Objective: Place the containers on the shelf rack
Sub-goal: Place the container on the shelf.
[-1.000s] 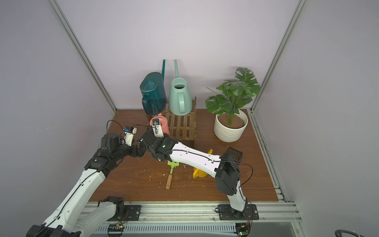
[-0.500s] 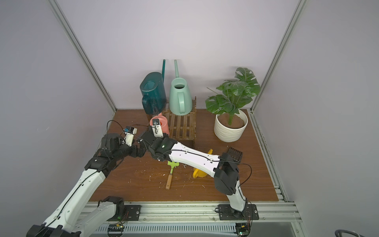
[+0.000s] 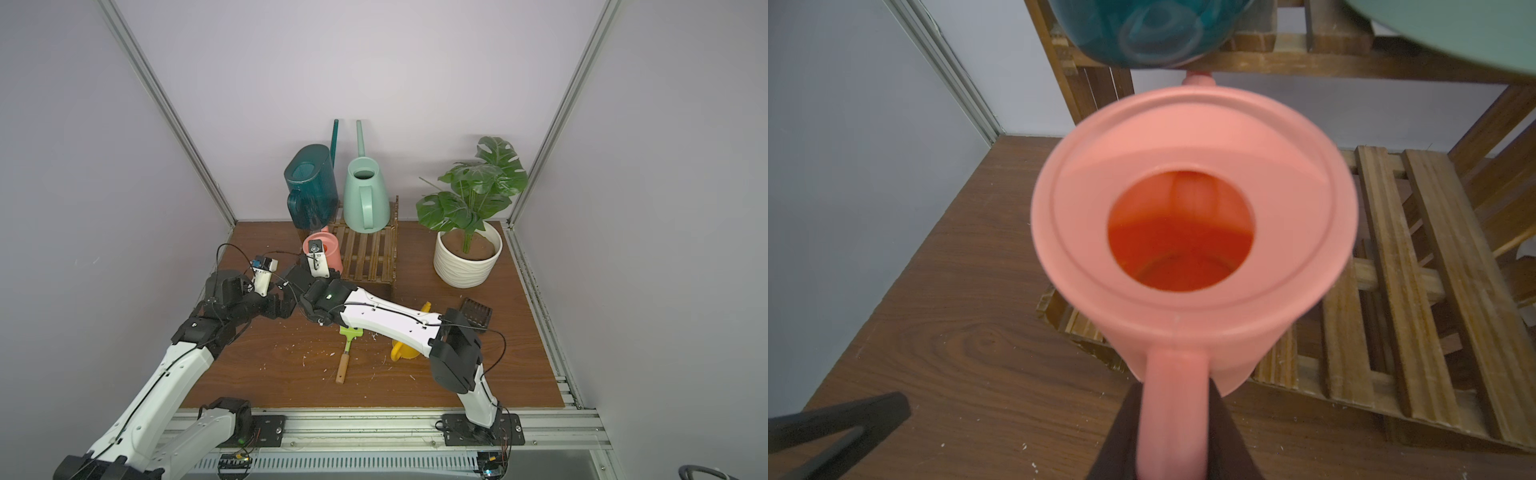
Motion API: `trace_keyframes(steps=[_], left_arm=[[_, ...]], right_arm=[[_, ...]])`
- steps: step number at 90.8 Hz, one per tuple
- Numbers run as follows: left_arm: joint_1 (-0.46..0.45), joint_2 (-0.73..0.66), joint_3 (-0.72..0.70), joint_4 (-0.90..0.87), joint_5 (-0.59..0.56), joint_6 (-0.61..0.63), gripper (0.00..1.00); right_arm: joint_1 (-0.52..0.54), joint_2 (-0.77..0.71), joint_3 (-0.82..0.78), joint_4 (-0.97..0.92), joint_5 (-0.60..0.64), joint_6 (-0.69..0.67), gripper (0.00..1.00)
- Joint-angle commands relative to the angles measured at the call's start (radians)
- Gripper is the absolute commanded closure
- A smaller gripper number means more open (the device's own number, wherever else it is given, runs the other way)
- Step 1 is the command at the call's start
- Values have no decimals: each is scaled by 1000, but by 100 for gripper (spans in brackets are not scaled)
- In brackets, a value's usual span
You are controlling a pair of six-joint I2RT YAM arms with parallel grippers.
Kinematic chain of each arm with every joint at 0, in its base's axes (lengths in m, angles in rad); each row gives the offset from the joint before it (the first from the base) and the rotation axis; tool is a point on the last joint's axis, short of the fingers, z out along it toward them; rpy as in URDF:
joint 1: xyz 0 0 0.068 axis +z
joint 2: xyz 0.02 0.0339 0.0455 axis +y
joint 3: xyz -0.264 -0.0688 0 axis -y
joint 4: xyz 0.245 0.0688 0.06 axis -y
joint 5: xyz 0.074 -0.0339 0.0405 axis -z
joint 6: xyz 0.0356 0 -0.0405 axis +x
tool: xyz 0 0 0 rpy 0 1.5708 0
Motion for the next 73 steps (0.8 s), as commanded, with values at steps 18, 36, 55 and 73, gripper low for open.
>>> trace_keyframes(steps=[18, 36, 55, 73], left_arm=[[10, -2, -10, -2, 21, -6, 1], [10, 0, -10, -2, 23, -6, 2], [10, -5, -14, -2, 24, -5, 1], [10, -20, -10, -9, 12, 14, 2]], right_arm=[[-12, 1, -8, -4, -39, 18, 64], [-3, -30, -19, 1, -34, 21, 57], [10, -77, -53, 8, -29, 29, 51], [27, -161, -146, 49, -28, 46, 47]])
